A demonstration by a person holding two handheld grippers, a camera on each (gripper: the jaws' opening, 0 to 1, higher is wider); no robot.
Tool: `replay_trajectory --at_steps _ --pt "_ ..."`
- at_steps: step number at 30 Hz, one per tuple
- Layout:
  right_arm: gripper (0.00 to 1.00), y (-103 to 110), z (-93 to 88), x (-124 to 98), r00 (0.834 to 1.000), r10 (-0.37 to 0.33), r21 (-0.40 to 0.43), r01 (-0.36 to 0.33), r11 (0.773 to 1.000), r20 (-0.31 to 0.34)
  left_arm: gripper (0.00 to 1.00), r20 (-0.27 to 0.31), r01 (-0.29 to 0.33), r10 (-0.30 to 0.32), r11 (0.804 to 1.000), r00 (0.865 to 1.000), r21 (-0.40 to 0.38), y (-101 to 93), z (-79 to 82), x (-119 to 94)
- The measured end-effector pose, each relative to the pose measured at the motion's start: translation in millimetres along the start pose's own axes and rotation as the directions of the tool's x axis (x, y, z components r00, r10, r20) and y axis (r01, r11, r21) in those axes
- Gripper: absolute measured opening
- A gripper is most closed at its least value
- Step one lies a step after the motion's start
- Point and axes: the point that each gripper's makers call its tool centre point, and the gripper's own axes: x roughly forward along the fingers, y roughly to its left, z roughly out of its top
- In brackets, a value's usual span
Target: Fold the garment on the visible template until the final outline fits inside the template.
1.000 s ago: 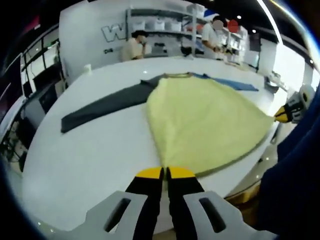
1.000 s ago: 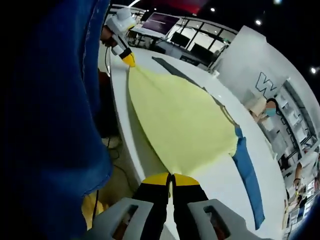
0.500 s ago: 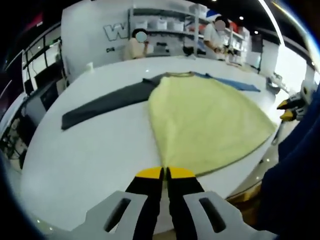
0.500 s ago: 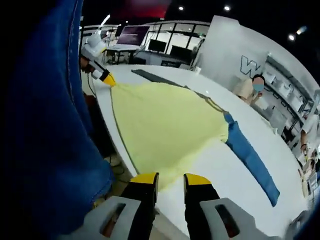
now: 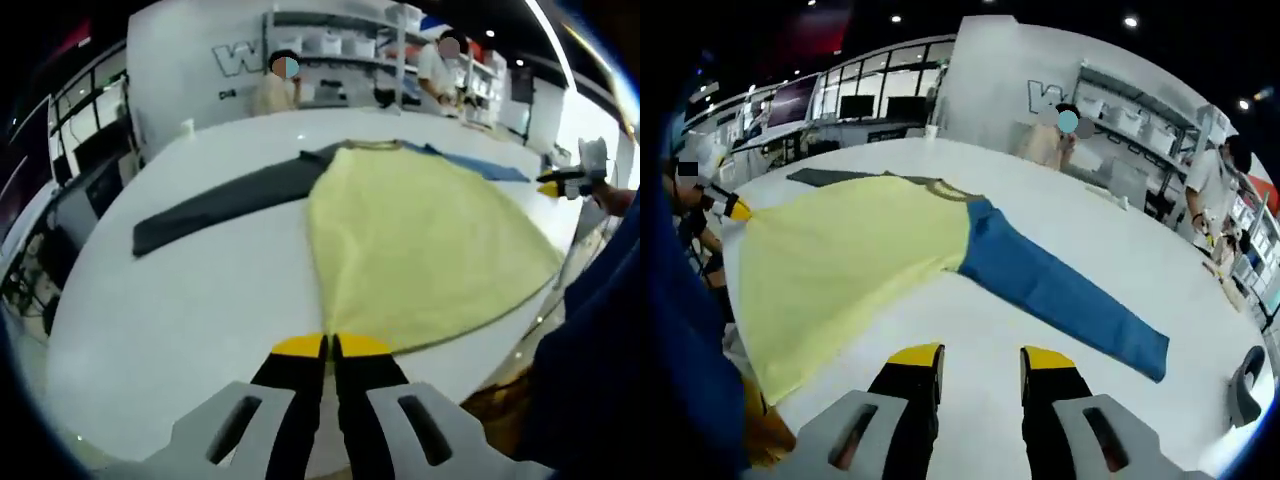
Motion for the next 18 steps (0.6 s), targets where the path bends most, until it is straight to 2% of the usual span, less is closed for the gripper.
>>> replay_trajectory --at_steps 1,2,3,4,5,7,10,12,16,18 --pt "0.31 -22 1.6 11 1.0 -0.028 0.073 0.028 0.997 0.0 0.04 0.008 0.005 -0.005 1.0 1.0 -0.007 -0.9 3.3 -1" --pt "0.32 -39 1.6 19 0.998 -0.057 0.113 0.057 0.992 -0.003 0.04 0.03 0.019 -0.018 1.0 0.999 -0.024 -3.5 8.6 -3" --pt "0.33 -56 -2.5 27 0.996 -0.087 0.129 0.089 0.988 -0.023 0.04 0.081 0.075 -0.071 0.997 0.994 -0.038 -13.5 18.4 -5" --pt "0.33 -61 -3.2 30 0.995 -0.093 0.14 0.096 0.985 -0.026 0.05 0.091 0.09 -0.085 0.995 0.992 -0.05 -16.2 20.3 -6" --pt "0.34 -85 -5.2 40 0.992 -0.12 0.197 0.122 0.973 -0.024 0.07 0.095 0.089 -0.08 0.991 0.992 -0.096 -15.6 20.7 -10" --pt "0.35 -105 -7.2 46 0.988 -0.152 0.236 0.155 0.959 -0.028 0.11 0.125 0.073 -0.062 0.994 0.99 -0.086 -19.4 27.4 -17" --pt "0.37 -123 -6.8 55 0.986 -0.162 0.226 0.166 0.96 -0.036 0.14 0.156 0.066 -0.046 0.989 0.987 -0.129 -20.4 29.2 -23" --pt "0.38 -133 -9.5 59 0.984 -0.171 0.254 0.176 0.951 -0.043 0.16 0.175 0.06 -0.03 0.985 0.984 -0.164 -18.5 29.5 -26" --pt "0.38 -157 -9.9 73 0.985 -0.171 0.279 0.174 0.944 -0.038 0.17 0.169 0.034 -0.005 0.985 0.986 -0.169 -19.8 26.3 -30" --pt "0.38 -158 -10.2 75 0.986 -0.162 0.275 0.167 0.947 -0.04 0.17 0.17 0.031 -0.001 0.985 0.985 -0.171 -21.2 26.1 -31"
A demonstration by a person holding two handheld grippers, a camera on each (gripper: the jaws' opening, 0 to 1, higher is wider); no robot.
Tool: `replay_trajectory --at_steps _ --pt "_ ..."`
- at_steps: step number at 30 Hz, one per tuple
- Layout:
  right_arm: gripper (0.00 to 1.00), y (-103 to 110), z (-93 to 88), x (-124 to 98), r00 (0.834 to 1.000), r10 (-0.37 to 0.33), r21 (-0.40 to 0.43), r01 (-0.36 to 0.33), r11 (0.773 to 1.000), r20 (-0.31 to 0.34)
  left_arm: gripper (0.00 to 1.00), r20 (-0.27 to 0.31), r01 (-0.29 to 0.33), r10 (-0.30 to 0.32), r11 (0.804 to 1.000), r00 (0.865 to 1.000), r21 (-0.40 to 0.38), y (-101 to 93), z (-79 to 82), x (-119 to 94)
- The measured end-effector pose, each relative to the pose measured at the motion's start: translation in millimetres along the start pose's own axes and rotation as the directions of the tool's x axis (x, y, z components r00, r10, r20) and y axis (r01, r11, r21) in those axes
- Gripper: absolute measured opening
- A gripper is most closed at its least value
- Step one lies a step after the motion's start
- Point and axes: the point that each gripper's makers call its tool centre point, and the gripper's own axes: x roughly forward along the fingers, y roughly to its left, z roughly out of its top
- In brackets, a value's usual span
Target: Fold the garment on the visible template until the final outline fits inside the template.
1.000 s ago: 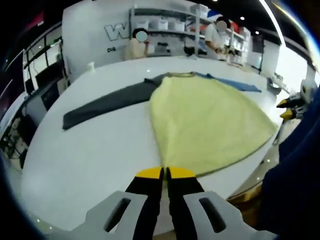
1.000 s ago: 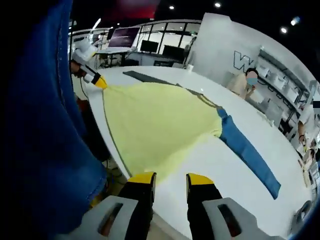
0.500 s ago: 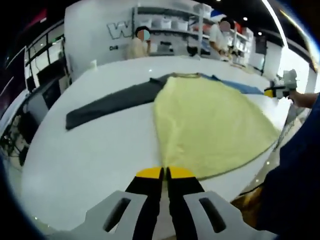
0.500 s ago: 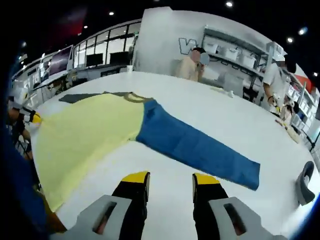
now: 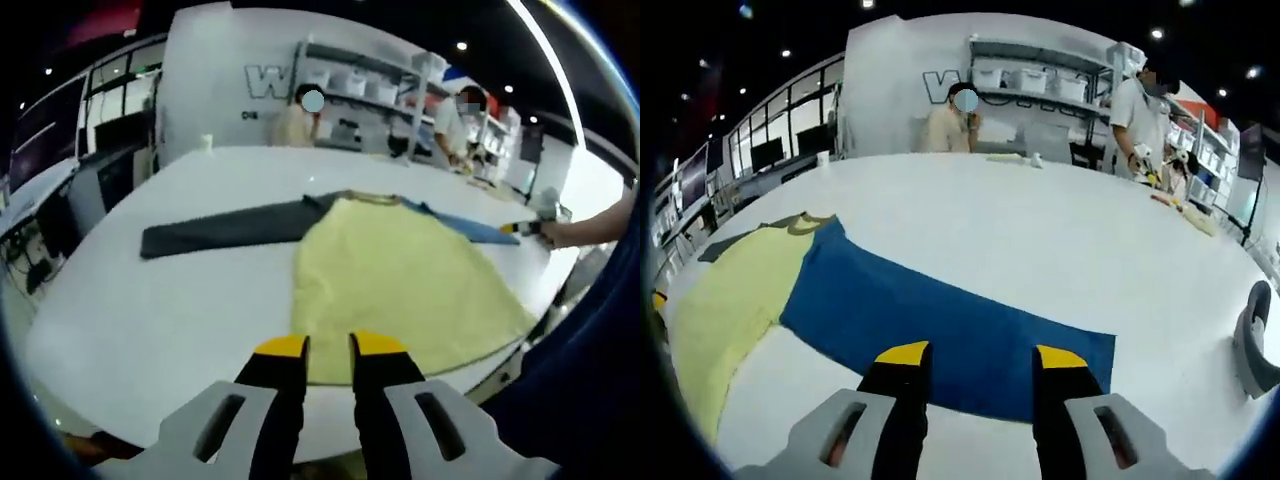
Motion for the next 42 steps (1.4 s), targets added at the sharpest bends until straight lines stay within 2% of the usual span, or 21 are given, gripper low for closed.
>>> replay_trajectory --at_steps 1,2,4,5,7,10,12,14,16,19,20,23,27,31,35,38,42 --pt "0.37 -1 0.0 1 1.0 0.004 -0.002 -0.004 1.0 -0.002 0.17 0.001 -0.002 0.002 1.0 1.0 -0.001 -0.7 -0.1 0" --pt "0.36 -19 0.1 8 1.0 -0.011 -0.069 0.009 0.998 -0.029 0.17 -0.002 -0.013 0.013 1.0 1.0 -0.007 -5.1 -1.9 -1" --pt "0.35 -24 0.6 9 0.999 -0.001 -0.063 -0.001 0.998 -0.033 0.17 -0.004 -0.018 0.018 1.0 1.0 -0.005 -6.3 -3.4 -2" --pt "0.35 -29 -1.6 12 0.999 0.025 -0.064 -0.028 0.998 -0.046 0.17 -0.006 -0.022 0.022 1.0 1.0 -0.009 -9.5 -4.0 -2" --pt "0.33 -31 -7.8 12 0.996 0.026 -0.148 -0.038 0.988 -0.082 0.17 -0.012 -0.027 0.027 1.0 1.0 -0.012 -11.4 -6.6 -3" --pt "0.3 -30 -15.0 10 0.993 0.031 -0.197 -0.053 0.979 -0.112 0.16 -0.016 -0.031 0.031 0.999 0.999 -0.011 -14.5 -7.4 -3" --pt "0.33 -28 -13.5 6 0.994 0.038 -0.205 -0.058 0.977 -0.101 0.16 -0.016 -0.038 0.038 0.999 0.999 -0.011 -19.5 -7.1 -3" --pt "0.39 -31 -6.5 2 0.998 0.034 -0.153 -0.043 0.987 -0.061 0.16 -0.016 -0.04 0.04 0.999 0.999 -0.011 -23.3 -6.4 -3" --pt "0.37 -41 -0.1 -4 1.0 0.025 -0.078 -0.026 0.997 -0.011 0.16 -0.015 -0.044 0.044 0.999 0.999 -0.01 -29.0 -5.3 -3" --pt "0.37 -68 -16.3 -16 1.0 -0.008 -0.03 0.007 1.0 -0.019 0.16 -0.021 -0.04 0.04 0.999 0.999 -0.003 -35.2 -6.9 -1" --pt "0.37 -73 -20.0 -20 1.0 -0.009 0.01 0.01 1.0 -0.018 0.16 -0.023 -0.041 0.041 0.999 0.999 0.002 -38.5 -7.2 -1" --pt "0.35 -79 -28.4 -30 0.999 -0.026 0.058 0.027 0.998 -0.021 0.16 -0.023 -0.042 0.042 0.999 0.999 -0.002 -39.2 -8.9 -1" --pt "0.29 -79 -39.3 -39 0.999 -0.015 0.13 0.021 0.991 -0.047 0.15 -0.028 -0.041 0.041 0.999 0.999 0.0 -37.8 -13.1 -1" --pt "0.24 -72 -40.9 -42 0.999 0.008 0.179 -0.002 0.984 -0.034 0.15 -0.027 -0.04 0.04 0.999 0.999 0.0 -38.8 -13.5 -2" --pt "0.23 -64 -45.9 -41 0.999 0.017 0.188 -0.008 0.982 -0.047 0.15 -0.03 -0.039 0.039 0.999 0.999 0.003 -37.6 -14.0 -2" --pt "0.25 -64 -48.7 -37 0.999 0.017 0.247 -0.005 0.969 -0.045 0.15 -0.03 -0.04 0.04 0.999 0.999 0.006 -41.3 -10.7 -2" --pt "0.23 -63 -50.4 -34 0.999 0.012 0.267 0.0 0.964 -0.043 0.15 -0.033 -0.04 0.04 0.999 0.999 0.008 -39.3 -10.8 -2"
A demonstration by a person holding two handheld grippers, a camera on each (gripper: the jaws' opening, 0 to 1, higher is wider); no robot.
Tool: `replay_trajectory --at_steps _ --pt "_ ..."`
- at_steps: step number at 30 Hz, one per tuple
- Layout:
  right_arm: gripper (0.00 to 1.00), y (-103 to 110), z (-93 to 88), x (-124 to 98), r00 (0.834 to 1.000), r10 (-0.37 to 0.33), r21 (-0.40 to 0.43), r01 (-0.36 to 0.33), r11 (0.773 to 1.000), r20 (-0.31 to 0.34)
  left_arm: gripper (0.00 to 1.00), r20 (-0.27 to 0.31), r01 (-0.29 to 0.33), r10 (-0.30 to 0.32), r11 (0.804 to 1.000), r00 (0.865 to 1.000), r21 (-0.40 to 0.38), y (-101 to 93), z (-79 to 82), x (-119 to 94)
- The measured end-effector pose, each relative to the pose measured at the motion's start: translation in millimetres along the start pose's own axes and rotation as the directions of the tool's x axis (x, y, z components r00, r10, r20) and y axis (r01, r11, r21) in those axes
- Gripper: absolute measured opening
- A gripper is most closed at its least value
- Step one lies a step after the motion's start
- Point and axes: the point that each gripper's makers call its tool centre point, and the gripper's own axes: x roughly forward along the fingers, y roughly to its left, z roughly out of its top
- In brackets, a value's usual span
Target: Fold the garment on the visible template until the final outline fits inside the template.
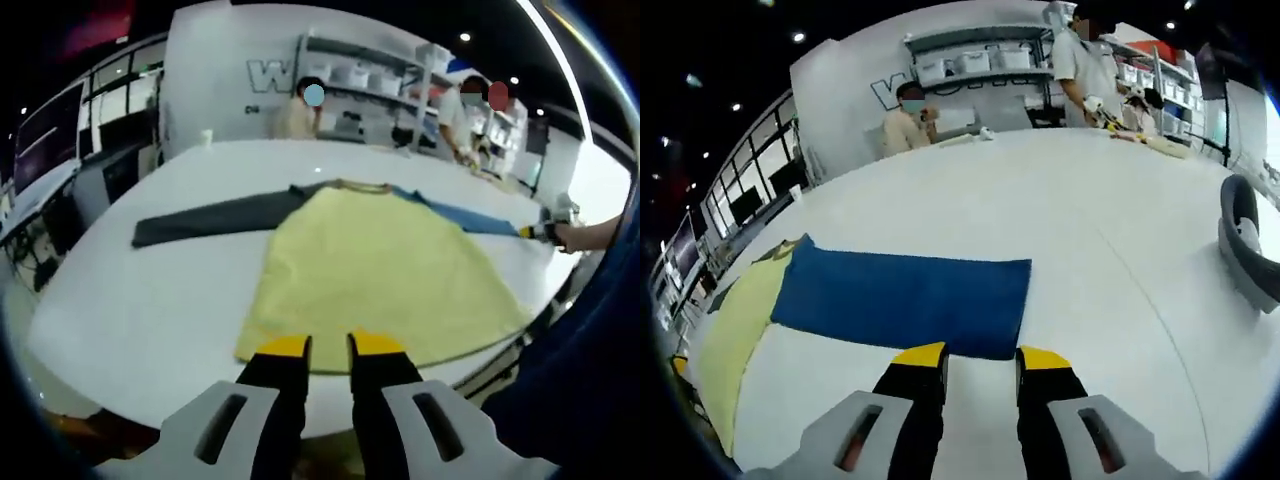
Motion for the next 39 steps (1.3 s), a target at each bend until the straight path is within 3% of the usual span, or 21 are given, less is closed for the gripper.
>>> replay_trajectory --at_steps 7,13,17,24,39 --pt "0.17 -2 6.1 8 1.0 -0.005 0.034 0.005 0.999 0.01 0.15 -0.006 -0.001 0.001 1.0 1.0 0.004 -8.1 1.5 1" --pt "0.0 -8 9.9 6 0.999 -0.04 0.084 0.039 0.996 0.017 0.15 -0.016 -0.003 0.003 1.0 1.0 0.015 -4.1 -0.8 1" --pt "0.0 -17 16.8 8 0.998 -0.047 0.104 0.043 0.994 0.032 0.15 -0.017 -0.006 0.006 1.0 1.0 0.015 -5.7 0.1 1" --pt "0.0 -25 27.0 11 0.999 -0.044 0.061 0.042 0.997 0.029 0.14 -0.017 -0.007 0.007 1.0 1.0 0.022 -14.2 6.2 2" --pt "0.0 -52 66.9 49 0.999 -0.043 -0.032 0.044 0.999 0.014 0.14 -0.021 -0.041 0.041 0.999 0.999 0.012 -24.5 11.0 -3"
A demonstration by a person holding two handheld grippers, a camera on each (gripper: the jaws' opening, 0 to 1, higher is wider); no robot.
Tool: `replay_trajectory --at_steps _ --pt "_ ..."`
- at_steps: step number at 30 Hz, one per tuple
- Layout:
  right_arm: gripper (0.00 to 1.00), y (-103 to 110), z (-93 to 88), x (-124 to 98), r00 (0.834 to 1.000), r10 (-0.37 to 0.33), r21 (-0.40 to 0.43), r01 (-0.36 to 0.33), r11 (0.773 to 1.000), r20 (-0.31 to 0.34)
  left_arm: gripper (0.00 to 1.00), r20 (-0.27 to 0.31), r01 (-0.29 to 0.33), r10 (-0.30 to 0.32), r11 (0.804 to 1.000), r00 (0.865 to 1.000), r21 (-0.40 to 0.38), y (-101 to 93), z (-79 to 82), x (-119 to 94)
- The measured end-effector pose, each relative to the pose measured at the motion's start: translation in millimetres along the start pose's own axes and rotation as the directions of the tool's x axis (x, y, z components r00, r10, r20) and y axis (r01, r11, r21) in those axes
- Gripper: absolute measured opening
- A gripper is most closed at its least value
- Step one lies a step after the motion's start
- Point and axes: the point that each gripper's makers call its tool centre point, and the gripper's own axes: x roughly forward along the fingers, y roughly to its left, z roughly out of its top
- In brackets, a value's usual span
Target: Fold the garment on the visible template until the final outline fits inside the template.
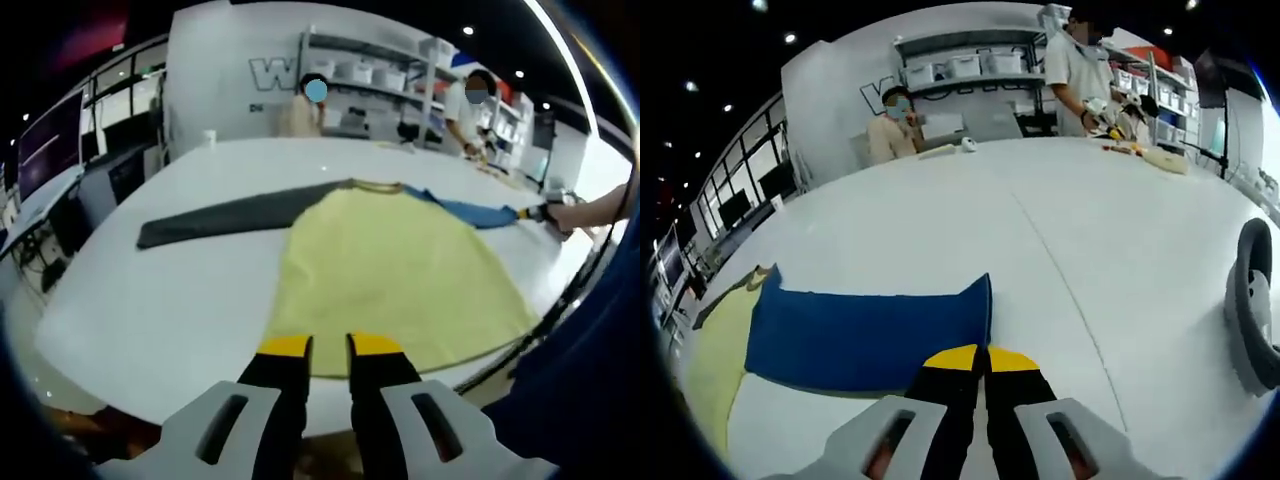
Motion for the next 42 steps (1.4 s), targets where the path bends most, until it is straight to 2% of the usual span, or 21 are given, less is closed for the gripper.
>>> replay_trajectory --at_steps 3,4,8,11,15,18,19,21,23,25,27,30,32,34,35,37,39,41,42 --pt "0.0 0 6.2 2 1.0 -0.003 -0.02 0.003 1.0 -0.003 0.14 -0.002 -0.004 0.004 1.0 1.0 -0.008 -8.4 0.7 1" --pt "0.0 -6 14.2 11 1.0 -0.004 -0.028 0.004 1.0 -0.005 0.14 -0.004 -0.006 0.006 1.0 1.0 -0.009 -10.1 0.9 2" --pt "0.0 -11 23.3 12 1.0 -0.014 -0.034 0.014 0.999 0.001 0.14 -0.002 -0.012 0.011 1.0 1.0 -0.016 -9.2 1.1 2" --pt "0.0 -30 36.5 21 1.0 -0.028 -0.031 0.029 0.999 0.007 0.14 -0.005 -0.013 0.013 1.0 1.0 -0.019 -14.5 0.5 4" --pt "0.0 -39 39.8 27 0.999 -0.043 -0.032 0.043 0.999 0.0 0.14 -0.01 -0.013 0.013 1.0 1.0 -0.019 -13.9 -2.7 6" --pt "0.0 -52 37.8 26 0.995 -0.097 -0.013 0.097 0.995 -0.015 0.14 -0.011 -0.014 0.013 1.0 1.0 -0.024 -12.4 -4.1 6" --pt "0.0 -63 37.8 28 0.993 -0.118 0.018 0.119 0.993 -0.02 0.14 -0.01 -0.011 0.011 1.0 1.0 -0.026 -11.7 -5.9 6" --pt "0.0 -64 36.3 26 0.993 -0.119 0.02 0.12 0.993 -0.021 0.14 -0.01 -0.009 0.009 1.0 1.0 -0.026 -11.9 -6.4 6" --pt "0.0 -61 25.4 17 0.992 -0.123 -0.002 0.123 0.992 -0.02 0.14 -0.009 0.0 0.0 1.0 1.0 -0.023 -10.5 -7.7 8" --pt "0.0 -64 25.0 12 0.991 -0.13 -0.017 0.129 0.991 -0.012 0.14 -0.006 0.003 -0.004 1.0 1.0 -0.025 -8.5 -6.9 9" --pt "0.0 -63 20.8 4 0.991 -0.132 -0.025 0.132 0.991 -0.002 0.14 0.007 0.014 -0.013 1.0 1.0 -0.026 -7.3 -1.4 14" --pt "0.01 -59 11.6 -16 0.987 -0.162 -0.015 0.162 0.987 0.017 0.14 0.024 0.025 -0.025 0.999 0.999 -0.029 -6.3 7.1 24" --pt "0.11 -56 12.6 -23 0.983 -0.179 -0.019 0.18 0.984 0.051 0.15 0.033 0.028 -0.027 0.999 0.999 -0.03 -4.9 14.8 30" --pt "0.16 -50 9.8 -29 0.983 -0.172 -0.01 0.173 0.985 0.057 0.15 0.042 0.03 -0.029 0.999 0.999 -0.024 -2.0 20.3 35" --pt "0.16 -38 9.8 -31 0.988 -0.138 -0.005 0.139 0.99 0.075 0.16 0.047 0.03 -0.029 0.999 0.998 -0.021 3.9 25.1 40" --pt "0.19 -17 13.1 -30 0.992 -0.063 -0.046 0.068 0.997 0.107 0.18 0.054 0.028 -0.027 0.999 0.998 -0.015 10.3 32.8 48" --pt "0.21 12 5.8 -37 0.995 -0.034 -0.114 0.044 0.993 0.089 0.2 0.061 0.019 -0.018 1.0 0.998 -0.02 21.1 44.5 62" --pt "0.21 25 5.9 -32 0.996 -0.003 -0.136 0.014 0.991 0.086 0.23 0.069 0.015 -0.014 1.0 0.997 -0.018 29.3 53.6 72" --pt "0.21 28 4.6 -30 0.997 -0.009 -0.137 0.019 0.99 0.075 0.25 0.078 -0.003 0.004 1.0 0.997 -0.012 38.8 60.3 81"
